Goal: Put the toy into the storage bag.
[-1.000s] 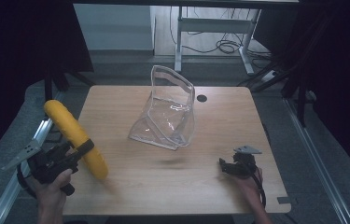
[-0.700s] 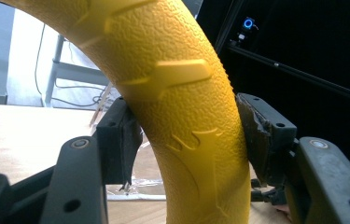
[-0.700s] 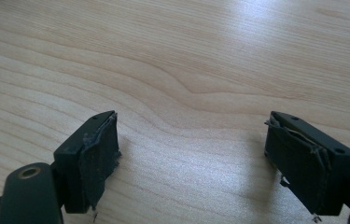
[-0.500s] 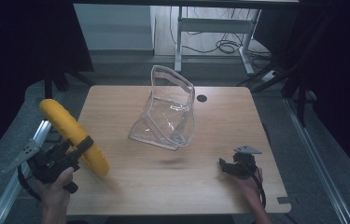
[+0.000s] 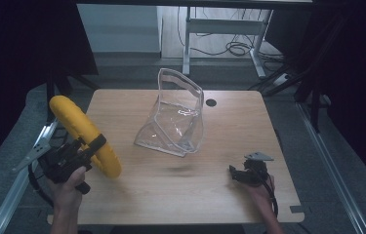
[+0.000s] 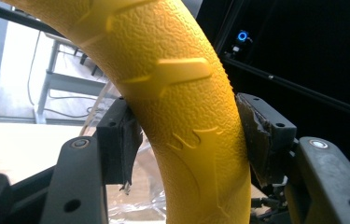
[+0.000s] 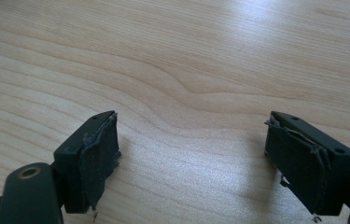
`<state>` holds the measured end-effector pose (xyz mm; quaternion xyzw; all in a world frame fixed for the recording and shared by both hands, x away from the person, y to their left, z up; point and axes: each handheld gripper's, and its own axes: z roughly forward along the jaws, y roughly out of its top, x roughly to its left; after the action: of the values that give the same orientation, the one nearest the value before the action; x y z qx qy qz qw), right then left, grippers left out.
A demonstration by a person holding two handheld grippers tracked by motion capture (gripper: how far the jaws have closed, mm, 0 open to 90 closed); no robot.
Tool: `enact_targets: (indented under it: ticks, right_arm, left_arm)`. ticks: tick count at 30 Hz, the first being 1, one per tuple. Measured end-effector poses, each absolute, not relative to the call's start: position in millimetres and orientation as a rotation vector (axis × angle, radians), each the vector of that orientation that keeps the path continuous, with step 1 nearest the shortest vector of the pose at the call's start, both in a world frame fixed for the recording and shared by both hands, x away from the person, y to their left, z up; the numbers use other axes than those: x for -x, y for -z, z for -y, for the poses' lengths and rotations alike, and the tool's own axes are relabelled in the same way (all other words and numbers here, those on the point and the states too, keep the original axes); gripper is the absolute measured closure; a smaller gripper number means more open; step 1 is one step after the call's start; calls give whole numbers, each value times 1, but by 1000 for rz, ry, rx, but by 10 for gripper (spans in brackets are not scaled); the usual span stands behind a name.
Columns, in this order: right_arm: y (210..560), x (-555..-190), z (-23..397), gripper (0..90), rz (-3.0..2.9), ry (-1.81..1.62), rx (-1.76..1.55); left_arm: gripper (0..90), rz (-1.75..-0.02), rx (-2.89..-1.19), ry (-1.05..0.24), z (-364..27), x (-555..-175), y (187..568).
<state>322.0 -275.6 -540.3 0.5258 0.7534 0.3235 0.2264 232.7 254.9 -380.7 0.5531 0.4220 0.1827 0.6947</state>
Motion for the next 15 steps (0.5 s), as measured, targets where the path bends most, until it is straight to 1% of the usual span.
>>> enact_targets:
  ticks: [7, 15]
  right_arm:
    - [540, -322, 276, 177, -2076, -888, -1448]
    - [540, -322, 276, 177, -2079, -886, -1445]
  left_arm:
    - [424, -899, -1238, -391, -243, -240, 367]
    - [424, -881, -1230, -401, -238, -245, 355]
